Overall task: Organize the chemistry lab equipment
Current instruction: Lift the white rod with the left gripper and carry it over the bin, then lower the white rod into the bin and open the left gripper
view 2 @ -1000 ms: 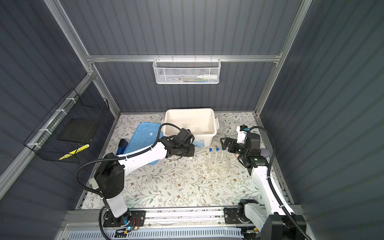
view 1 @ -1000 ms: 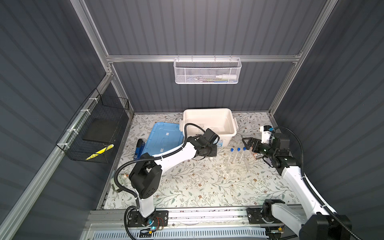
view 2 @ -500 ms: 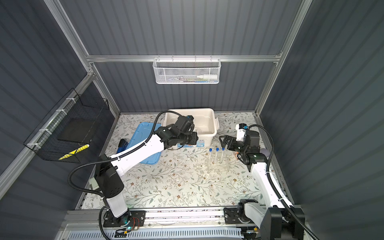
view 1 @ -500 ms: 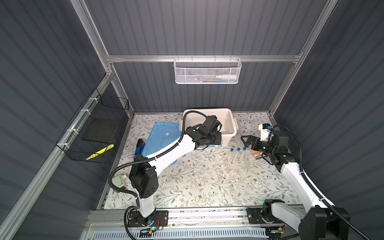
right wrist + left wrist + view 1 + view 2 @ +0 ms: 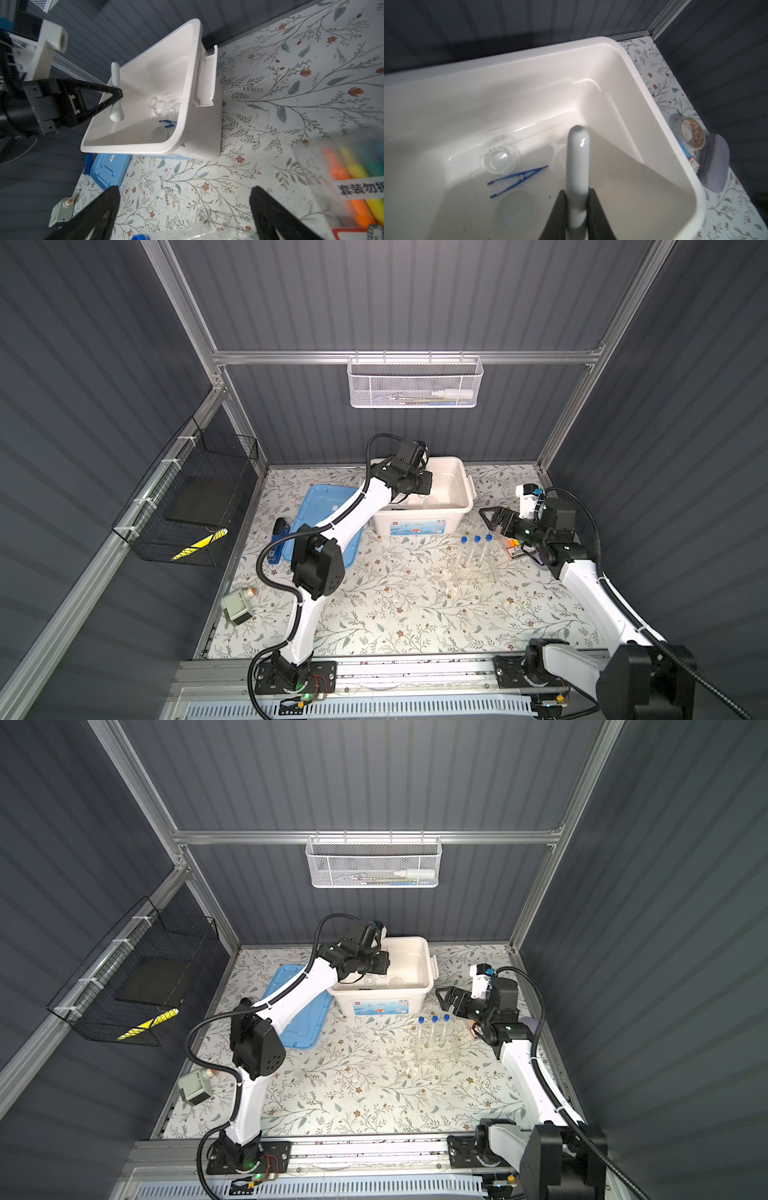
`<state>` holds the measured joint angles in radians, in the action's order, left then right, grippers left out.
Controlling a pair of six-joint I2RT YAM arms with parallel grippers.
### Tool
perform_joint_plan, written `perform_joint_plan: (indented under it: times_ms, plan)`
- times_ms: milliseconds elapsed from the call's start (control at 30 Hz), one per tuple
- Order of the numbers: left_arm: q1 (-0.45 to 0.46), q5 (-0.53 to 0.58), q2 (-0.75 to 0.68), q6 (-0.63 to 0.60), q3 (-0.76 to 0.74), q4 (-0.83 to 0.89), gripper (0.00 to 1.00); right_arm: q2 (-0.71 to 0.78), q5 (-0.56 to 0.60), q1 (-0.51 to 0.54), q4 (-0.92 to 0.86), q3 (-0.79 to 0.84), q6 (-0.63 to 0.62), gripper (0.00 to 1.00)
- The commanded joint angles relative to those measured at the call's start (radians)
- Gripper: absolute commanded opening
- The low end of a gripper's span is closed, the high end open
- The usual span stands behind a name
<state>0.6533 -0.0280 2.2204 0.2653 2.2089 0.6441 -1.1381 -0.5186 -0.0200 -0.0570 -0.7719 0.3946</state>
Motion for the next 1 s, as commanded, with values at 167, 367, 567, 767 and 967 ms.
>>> perform_joint_plan:
  times_ms: [167, 367, 567, 767, 967]
  plan:
    - [-0.014, -0.047, 0.169, -0.297, 0.186, 0.071, 0.13, -0.031, -0.021, 0.008, 0.022, -0.03, -0.003, 0.99]
    - [-0.024, -0.023, 0.182, -0.407, 0.146, 0.01, 0.14, -0.065, -0.027, 0.018, 0.022, -0.05, -0.011, 0.99]
    - [-0.042, -0.032, 0.229, -0.474, 0.175, -0.006, 0.14, -0.075, -0.02, 0.021, 0.025, -0.053, -0.007, 0.99]
    - [-0.053, -0.059, 0.269, -0.519, 0.19, 0.015, 0.15, -0.074, -0.017, 0.02, 0.026, -0.055, -0.003, 0.99]
    - [-0.055, -0.07, 0.286, -0.548, 0.182, 0.032, 0.16, -0.071, -0.012, 0.021, 0.022, -0.046, -0.005, 0.99]
